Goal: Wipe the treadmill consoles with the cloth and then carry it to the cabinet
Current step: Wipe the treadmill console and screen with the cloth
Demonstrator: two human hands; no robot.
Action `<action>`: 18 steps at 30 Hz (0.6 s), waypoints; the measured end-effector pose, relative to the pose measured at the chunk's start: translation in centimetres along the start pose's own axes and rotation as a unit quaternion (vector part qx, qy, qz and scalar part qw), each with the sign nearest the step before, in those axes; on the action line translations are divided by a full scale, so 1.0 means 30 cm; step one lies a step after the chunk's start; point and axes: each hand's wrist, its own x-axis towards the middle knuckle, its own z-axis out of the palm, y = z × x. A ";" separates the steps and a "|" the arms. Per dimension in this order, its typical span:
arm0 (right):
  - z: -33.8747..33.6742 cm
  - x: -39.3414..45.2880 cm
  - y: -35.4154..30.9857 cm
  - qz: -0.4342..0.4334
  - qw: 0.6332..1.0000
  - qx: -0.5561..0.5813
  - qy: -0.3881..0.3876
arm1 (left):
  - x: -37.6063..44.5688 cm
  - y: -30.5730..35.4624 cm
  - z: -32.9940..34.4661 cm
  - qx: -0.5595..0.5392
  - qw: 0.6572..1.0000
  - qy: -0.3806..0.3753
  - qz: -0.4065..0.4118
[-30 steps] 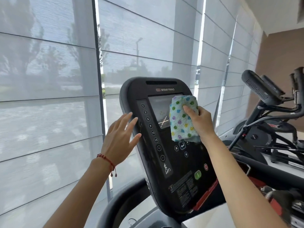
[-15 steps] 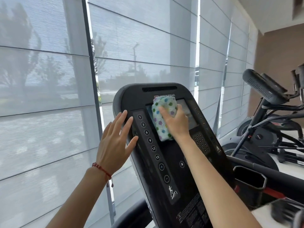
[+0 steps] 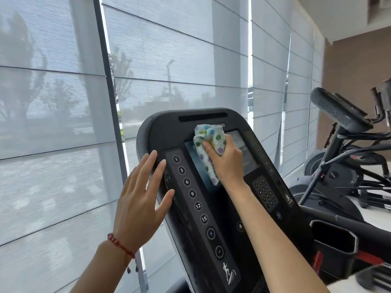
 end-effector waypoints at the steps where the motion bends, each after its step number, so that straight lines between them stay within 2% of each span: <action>1: 0.002 0.015 0.016 0.002 1.000 0.000 0.005 | 0.000 0.001 0.000 0.000 1.000 0.001 -0.001; 9: -0.054 0.162 0.161 0.052 0.997 -0.041 0.030 | -0.001 0.012 -0.007 0.005 1.000 0.010 -0.002; 18: -0.109 0.229 0.262 0.093 0.992 -0.081 0.023 | -0.002 0.003 -0.003 0.004 1.000 0.013 0.011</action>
